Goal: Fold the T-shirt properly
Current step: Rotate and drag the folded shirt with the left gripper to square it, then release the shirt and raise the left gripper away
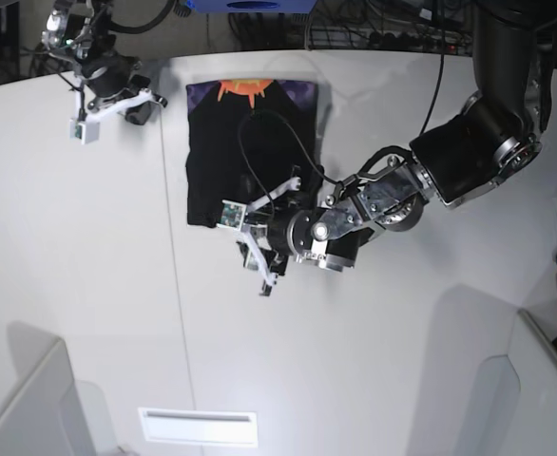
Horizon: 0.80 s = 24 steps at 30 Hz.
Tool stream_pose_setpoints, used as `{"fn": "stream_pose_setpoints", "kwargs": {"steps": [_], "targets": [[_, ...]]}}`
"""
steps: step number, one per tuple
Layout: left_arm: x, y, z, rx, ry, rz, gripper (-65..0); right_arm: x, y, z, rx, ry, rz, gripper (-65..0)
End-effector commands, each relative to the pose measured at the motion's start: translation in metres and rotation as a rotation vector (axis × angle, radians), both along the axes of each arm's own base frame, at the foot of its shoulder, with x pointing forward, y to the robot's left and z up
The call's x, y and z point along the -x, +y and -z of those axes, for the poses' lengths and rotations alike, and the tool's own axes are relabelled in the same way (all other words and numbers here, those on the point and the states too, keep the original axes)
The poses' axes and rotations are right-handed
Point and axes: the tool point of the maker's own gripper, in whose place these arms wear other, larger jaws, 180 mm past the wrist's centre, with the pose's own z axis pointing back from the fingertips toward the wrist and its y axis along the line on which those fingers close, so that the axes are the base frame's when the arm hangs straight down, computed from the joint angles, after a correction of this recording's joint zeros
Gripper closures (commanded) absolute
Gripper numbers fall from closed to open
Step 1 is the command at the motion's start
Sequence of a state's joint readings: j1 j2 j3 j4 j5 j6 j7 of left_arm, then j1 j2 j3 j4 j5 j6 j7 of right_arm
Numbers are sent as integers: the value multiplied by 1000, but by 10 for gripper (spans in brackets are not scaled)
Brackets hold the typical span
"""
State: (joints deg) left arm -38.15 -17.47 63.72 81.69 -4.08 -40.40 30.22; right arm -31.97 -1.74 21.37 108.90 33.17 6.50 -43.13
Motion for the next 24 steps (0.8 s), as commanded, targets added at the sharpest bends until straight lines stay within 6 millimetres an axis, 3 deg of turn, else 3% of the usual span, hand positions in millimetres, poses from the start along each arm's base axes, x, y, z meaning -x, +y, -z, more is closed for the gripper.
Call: {"fn": "stream_pose_setpoints", "kwargs": {"steps": [1,6,9,12,14,16,21,24], "targets": [[-12,-9,-20,39,-41,7,-370,-6,-1,-7,3,-32,-4,0],[-14,-19,-47,90,-90,34,-454,-6,-1,-7,4,-32,-2,0],[-27,-23,-87,207,-144,-15,-438,-6,-2,-7,5,-33,-3,0],[-41,-4,-113,269,-189,-126,-349,-7,-4,-9,10,-46,2,0],[-47,18,-123,277,-217,-218,-197,-11,-9,-14,29,-86,22,0],[-45,38,-126,296,-225,-284,-3,-14,-14,-17,47,-119,33,0],[-34,85,-116,328,-205,-423,0,-20,-18,-24,89,-165,-14,0],[-22,105,-121,448,-199,-451,0,-25,-17,-31,108,-184,-60,0]]}}
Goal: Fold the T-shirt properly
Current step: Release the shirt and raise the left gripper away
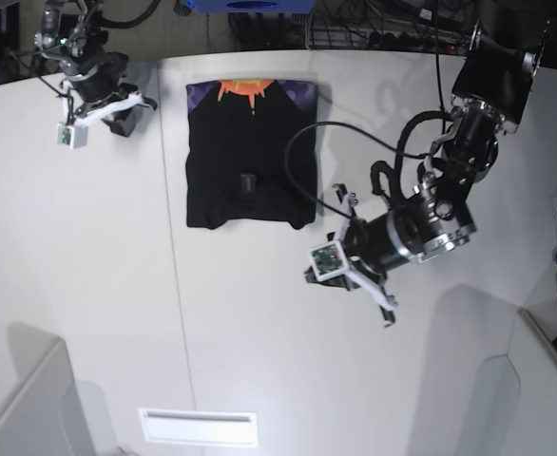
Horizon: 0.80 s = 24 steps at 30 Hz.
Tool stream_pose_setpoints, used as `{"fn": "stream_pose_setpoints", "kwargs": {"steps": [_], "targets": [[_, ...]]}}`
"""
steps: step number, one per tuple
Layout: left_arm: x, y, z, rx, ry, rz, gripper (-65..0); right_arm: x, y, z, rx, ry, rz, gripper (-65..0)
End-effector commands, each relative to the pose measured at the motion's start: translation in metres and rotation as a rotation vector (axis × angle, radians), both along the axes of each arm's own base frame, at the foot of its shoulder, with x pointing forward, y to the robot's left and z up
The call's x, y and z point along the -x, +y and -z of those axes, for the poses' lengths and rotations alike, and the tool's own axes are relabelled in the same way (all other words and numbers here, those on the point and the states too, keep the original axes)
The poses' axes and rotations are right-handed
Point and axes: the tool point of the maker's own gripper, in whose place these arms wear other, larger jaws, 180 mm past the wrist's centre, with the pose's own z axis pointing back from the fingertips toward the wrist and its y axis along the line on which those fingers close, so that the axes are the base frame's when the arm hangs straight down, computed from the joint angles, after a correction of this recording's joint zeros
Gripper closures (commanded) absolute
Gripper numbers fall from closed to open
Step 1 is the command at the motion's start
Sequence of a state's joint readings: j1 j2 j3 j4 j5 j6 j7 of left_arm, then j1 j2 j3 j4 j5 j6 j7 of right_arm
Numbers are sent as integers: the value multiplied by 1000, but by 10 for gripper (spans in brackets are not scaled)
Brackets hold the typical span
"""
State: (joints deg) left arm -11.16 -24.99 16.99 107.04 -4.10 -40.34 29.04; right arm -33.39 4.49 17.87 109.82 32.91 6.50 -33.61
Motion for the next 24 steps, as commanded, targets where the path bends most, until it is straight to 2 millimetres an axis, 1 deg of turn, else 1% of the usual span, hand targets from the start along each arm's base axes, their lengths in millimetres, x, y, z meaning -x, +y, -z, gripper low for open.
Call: {"fn": "stream_pose_setpoints", "kwargs": {"steps": [1,4,6,7,10,13,14,19,24], "targets": [[2,6,-13,61,-38,6,0,-8,-1,-17,12,-60,-15,0],[19,26,-9,139,-38,-3,0,-12,-3,-31,34,-93,-28,0],[31,41,-1,145,-15,-27,0,-12,-8,-34,60,-98,-45,0],[38,50,5,147,2,-51,0,-11,-12,-35,86,-98,-61,0],[56,70,10,174,17,-102,0,-1,-24,-33,182,-100,-77,0],[81,81,15,207,38,-128,0,12,-34,-33,287,-116,-95,0],[90,85,17,218,49,-135,0,16,-34,-34,312,-126,-113,0],[129,98,31,277,112,-168,0,40,-22,-35,302,-155,-210,0],[159,109,39,305,163,-199,0,53,-42,-36,345,-123,-195,0]]}}
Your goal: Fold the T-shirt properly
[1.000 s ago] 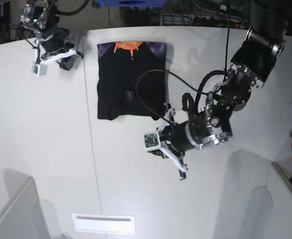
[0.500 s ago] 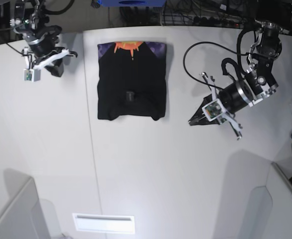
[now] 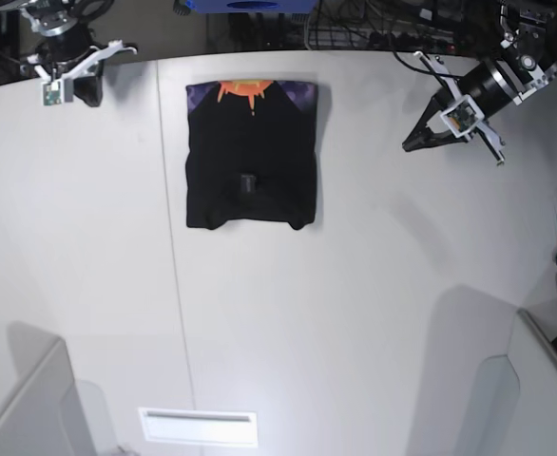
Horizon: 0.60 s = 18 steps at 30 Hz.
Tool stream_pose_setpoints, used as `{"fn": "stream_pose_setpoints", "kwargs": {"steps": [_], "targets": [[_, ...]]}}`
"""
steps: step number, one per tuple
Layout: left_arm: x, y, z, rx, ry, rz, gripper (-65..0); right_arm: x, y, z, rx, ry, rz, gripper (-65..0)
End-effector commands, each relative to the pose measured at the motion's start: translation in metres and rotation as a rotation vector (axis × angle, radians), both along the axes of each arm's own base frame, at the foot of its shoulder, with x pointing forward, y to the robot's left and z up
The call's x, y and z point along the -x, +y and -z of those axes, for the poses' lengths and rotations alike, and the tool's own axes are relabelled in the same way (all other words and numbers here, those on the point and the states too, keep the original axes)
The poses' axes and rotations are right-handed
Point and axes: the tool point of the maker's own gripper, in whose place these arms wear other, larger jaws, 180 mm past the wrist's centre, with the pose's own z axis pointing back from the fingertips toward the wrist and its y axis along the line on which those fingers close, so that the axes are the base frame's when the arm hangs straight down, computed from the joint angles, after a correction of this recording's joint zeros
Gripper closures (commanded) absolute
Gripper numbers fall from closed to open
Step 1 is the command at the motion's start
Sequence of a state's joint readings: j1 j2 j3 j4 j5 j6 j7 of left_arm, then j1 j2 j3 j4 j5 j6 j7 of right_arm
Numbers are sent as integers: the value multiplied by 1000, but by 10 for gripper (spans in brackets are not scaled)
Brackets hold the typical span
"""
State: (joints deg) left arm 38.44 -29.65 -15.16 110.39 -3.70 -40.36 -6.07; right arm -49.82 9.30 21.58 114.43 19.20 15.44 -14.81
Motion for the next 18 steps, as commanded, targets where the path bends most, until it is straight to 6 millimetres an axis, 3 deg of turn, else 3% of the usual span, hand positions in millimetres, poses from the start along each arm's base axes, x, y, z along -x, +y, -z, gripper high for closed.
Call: {"fn": "stream_pose_setpoints", "kwargs": {"steps": [1,6,11,16,18], "targets": [[3,-1,-10,36,-22,1,0,1,-7,-10,19,-25,1,0],[32,2,-5,73,30,-8,0,28,-22,-8,124,55,-103,0],[56,19,6,107,75,-91,0,71,-45,1,287,202,-120,0],[92,41,30,81,197,-157,0,120,-28,15,260,380,-257,0],[109,49,43,69,260,-184,0,139,-34,21,290,473,-263,0]]}}
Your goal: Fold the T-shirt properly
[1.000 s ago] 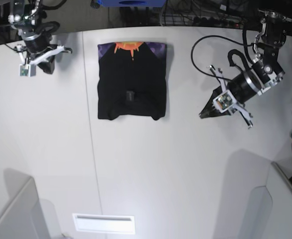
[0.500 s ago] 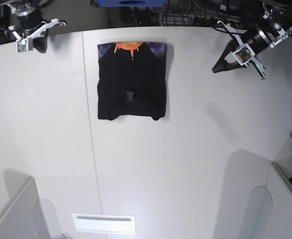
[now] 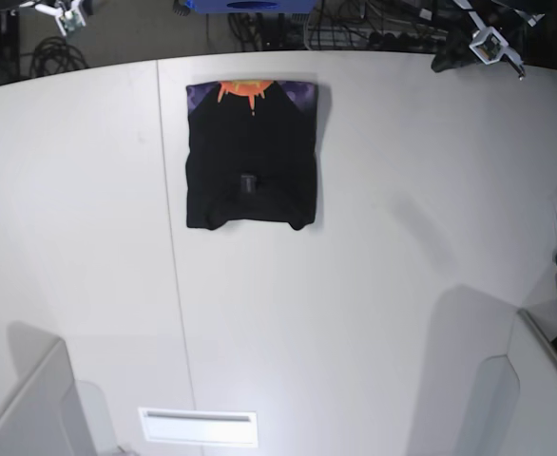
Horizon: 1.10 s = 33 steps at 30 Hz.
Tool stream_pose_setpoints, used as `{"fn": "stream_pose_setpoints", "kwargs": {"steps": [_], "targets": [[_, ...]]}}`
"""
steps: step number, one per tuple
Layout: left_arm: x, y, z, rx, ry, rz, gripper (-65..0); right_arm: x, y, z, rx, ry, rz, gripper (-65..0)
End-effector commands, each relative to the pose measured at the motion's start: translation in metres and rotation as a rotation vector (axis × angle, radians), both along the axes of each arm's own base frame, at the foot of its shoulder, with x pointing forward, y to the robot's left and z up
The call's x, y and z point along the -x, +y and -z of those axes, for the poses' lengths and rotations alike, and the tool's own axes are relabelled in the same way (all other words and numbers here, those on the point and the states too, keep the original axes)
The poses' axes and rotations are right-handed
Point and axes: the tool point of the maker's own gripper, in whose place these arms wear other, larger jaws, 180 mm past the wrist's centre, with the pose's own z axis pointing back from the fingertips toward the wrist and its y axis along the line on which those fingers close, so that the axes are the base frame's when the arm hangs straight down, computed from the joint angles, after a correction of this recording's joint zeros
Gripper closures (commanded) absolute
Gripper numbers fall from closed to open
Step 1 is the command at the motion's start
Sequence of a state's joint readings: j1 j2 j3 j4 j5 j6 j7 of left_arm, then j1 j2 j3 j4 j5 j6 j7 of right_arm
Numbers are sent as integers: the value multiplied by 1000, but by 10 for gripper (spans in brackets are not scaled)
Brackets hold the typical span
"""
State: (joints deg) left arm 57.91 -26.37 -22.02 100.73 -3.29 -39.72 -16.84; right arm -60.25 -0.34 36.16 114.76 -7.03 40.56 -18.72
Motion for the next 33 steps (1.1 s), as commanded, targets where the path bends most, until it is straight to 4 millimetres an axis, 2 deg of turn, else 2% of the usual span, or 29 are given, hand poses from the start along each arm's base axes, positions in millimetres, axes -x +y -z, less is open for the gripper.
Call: {"fn": "stream_pose_setpoints", "kwargs": {"steps": [1,5,7,14,18,21,26,30,33], "targets": [[8,5,0,16,16,-13,0,10,-10,-4,49,41,-10,0],[37,20,24,5,125,-64,0,40,-29,-1,155,201,-26,0],[56,29,37,-3,183,-105,0,59,-30,2,156,269,-20,0],[98,68,61,30,237,-271,0,115,-1,42,31,485,-96,0],[125,65,94,63,336,-315,0,133,14,75,-44,560,-96,0],[137,56,117,85,401,-326,0,139,14,103,-80,619,-91,0],[149,53,150,97,473,-408,0,142,6,145,-146,660,-20,0],[159,54,178,102,537,-506,0,133,20,180,-262,621,80,0],[163,54,201,48,578,-536,0,128,36,198,-333,623,148,0]]}}
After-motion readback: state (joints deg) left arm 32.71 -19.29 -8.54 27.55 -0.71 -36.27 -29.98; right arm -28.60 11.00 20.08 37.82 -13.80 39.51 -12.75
